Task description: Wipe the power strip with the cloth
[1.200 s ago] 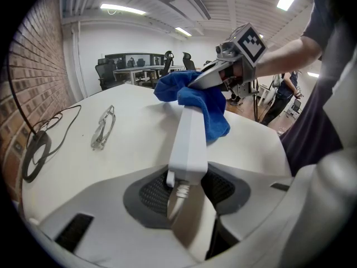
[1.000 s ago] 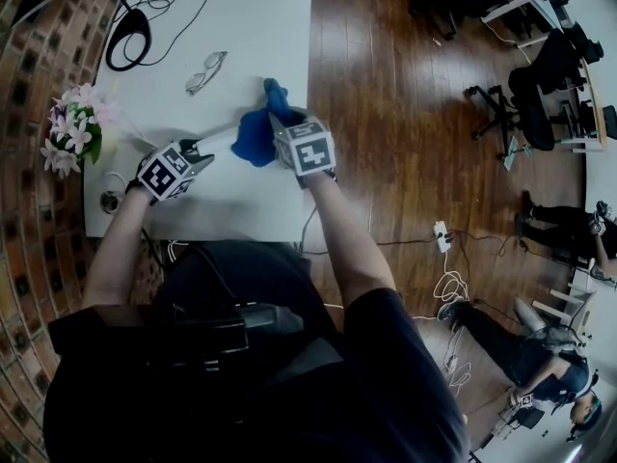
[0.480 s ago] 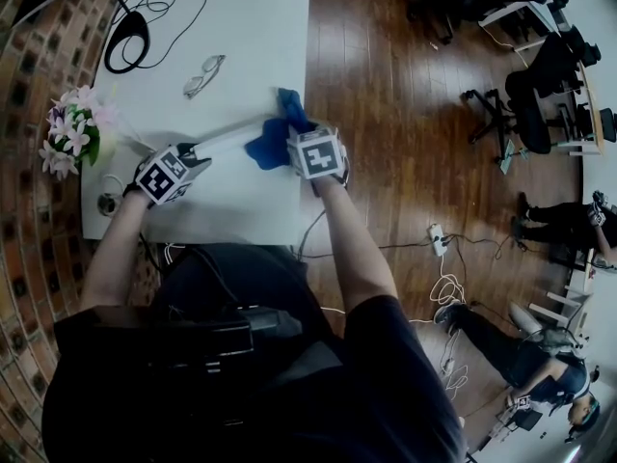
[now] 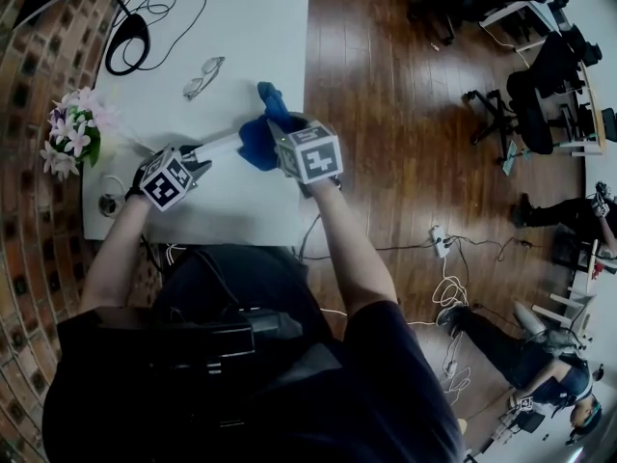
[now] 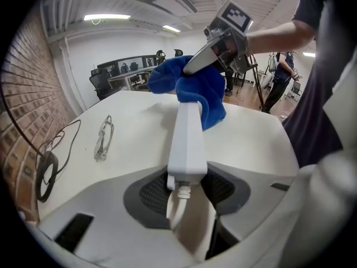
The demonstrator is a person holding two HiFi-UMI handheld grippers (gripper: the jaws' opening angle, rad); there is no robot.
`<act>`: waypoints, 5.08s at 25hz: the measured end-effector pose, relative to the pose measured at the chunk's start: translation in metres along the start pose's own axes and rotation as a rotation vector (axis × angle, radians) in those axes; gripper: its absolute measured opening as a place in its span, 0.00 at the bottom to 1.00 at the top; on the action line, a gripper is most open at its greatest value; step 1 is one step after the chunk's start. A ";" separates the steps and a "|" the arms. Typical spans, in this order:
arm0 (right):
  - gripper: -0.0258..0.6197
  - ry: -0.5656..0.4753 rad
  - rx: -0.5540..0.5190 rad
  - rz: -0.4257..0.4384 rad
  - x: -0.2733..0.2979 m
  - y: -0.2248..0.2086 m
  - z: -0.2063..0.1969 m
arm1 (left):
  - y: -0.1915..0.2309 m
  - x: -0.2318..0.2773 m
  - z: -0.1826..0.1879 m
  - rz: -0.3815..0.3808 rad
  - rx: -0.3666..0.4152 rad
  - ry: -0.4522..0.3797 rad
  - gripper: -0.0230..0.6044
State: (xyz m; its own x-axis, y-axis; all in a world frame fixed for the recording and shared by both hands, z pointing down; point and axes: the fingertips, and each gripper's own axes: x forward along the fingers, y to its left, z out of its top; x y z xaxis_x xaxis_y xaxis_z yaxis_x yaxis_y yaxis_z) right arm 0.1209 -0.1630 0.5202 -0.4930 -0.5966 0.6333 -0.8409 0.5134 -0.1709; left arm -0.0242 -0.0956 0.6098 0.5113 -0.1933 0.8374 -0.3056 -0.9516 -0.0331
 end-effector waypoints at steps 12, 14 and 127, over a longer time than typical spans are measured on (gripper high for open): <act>0.14 0.134 -0.108 0.093 0.015 0.035 -0.024 | -0.005 -0.002 0.004 0.103 0.197 0.023 0.31; 0.14 0.142 -0.118 0.093 0.014 0.036 -0.026 | -0.006 -0.002 0.003 0.104 0.201 0.038 0.32; 0.13 0.112 0.156 0.593 -0.098 0.117 -0.124 | -0.088 -0.038 0.010 0.233 0.236 0.056 0.19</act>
State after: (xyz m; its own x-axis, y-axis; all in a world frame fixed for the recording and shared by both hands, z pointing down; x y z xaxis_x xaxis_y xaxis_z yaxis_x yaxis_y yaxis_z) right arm 0.0983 0.0324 0.5313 -0.8666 -0.1649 0.4711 -0.4584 0.6364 -0.6204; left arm -0.0087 -0.0071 0.5757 0.4029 -0.4051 0.8207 -0.2110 -0.9137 -0.3474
